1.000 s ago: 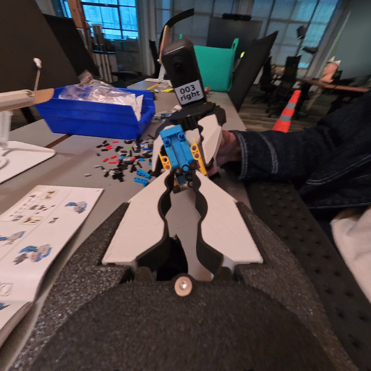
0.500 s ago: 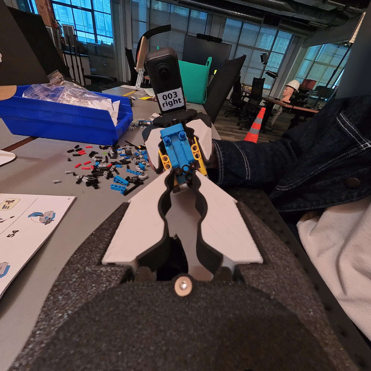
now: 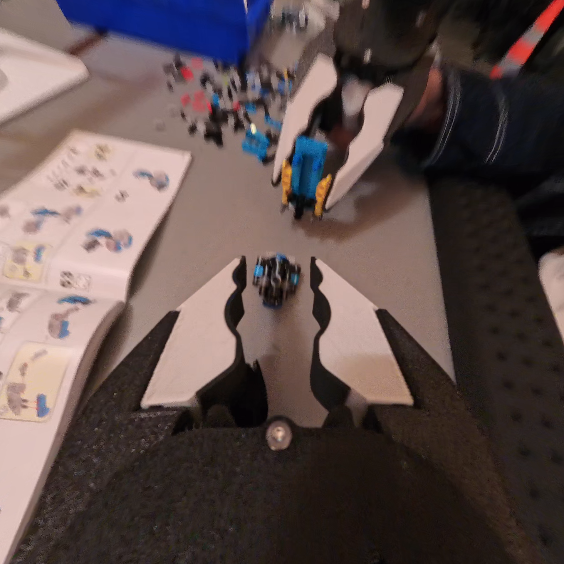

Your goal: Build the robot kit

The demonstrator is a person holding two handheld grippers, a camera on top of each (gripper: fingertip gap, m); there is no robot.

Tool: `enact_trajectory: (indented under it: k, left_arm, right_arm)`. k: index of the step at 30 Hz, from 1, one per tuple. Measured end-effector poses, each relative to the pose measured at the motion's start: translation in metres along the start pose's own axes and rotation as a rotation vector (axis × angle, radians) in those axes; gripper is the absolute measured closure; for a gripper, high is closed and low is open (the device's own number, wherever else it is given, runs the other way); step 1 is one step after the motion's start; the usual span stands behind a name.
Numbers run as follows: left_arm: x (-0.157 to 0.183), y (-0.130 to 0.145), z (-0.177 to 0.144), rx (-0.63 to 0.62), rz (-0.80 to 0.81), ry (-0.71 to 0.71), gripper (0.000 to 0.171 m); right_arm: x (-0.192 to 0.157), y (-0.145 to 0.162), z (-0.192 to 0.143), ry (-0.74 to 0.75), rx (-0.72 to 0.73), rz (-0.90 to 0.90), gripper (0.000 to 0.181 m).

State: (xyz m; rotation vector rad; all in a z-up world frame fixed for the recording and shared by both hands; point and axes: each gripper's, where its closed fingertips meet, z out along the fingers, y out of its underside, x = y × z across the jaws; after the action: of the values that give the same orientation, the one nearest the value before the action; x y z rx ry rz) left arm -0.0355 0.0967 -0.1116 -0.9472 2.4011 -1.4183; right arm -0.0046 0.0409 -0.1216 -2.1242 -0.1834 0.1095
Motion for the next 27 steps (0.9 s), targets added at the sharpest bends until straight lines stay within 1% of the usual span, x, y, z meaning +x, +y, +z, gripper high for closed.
enact_trajectory:
  k: [2, 4, 6, 9, 12, 14, 19, 20, 22, 23, 25, 27]
  left_arm:
    - [-0.002, 0.013, 0.006, -0.070, 0.020, -0.027, 0.131]
    - [-0.001, 0.013, 0.011, -0.071, 0.039, -0.034, 0.130]
    - [0.001, 0.014, 0.016, -0.087, 0.064, -0.040, 0.130]
    - [-0.001, 0.024, 0.027, -0.149, 0.123, -0.082, 0.131]
    - [-0.004, 0.035, 0.035, -0.224, 0.191, -0.129, 0.135]
    - [-0.004, 0.038, 0.032, -0.248, 0.218, -0.134, 0.136]
    - [-0.004, 0.044, 0.023, -0.275, 0.190, -0.122, 0.136]
    - [-0.004, 0.044, 0.022, -0.280, 0.188, -0.123, 0.135]
    - [-0.002, 0.040, 0.021, -0.273, 0.180, -0.121, 0.127]
    - [0.000, 0.035, 0.020, -0.261, 0.172, -0.115, 0.122]
    - [0.001, 0.024, 0.021, -0.239, 0.160, -0.113, 0.120]
    - [0.001, 0.020, 0.023, -0.276, 0.187, -0.127, 0.115]
  right_arm:
    - [-0.002, 0.009, 0.008, -0.002, -0.049, -0.021, 0.138]
    - [-0.005, 0.018, 0.013, -0.016, -0.101, -0.017, 0.138]
    - [-0.005, 0.017, 0.014, -0.012, -0.098, -0.026, 0.138]
    - [-0.005, 0.020, 0.012, -0.017, -0.099, -0.011, 0.139]
    - [-0.002, 0.023, 0.011, 0.008, -0.115, -0.033, 0.139]
    - [-0.002, 0.023, 0.011, 0.013, -0.117, -0.034, 0.139]
    - [-0.001, 0.024, 0.010, 0.012, -0.121, -0.025, 0.139]
    - [0.000, 0.026, 0.009, 0.015, -0.130, -0.018, 0.139]
    - [0.001, 0.030, 0.008, 0.017, -0.146, -0.007, 0.140]
    - [0.002, 0.032, 0.007, 0.019, -0.156, -0.007, 0.140]
    - [0.002, 0.035, 0.008, 0.019, -0.177, -0.016, 0.140]
    - [0.002, 0.039, 0.009, 0.021, -0.198, -0.021, 0.140]
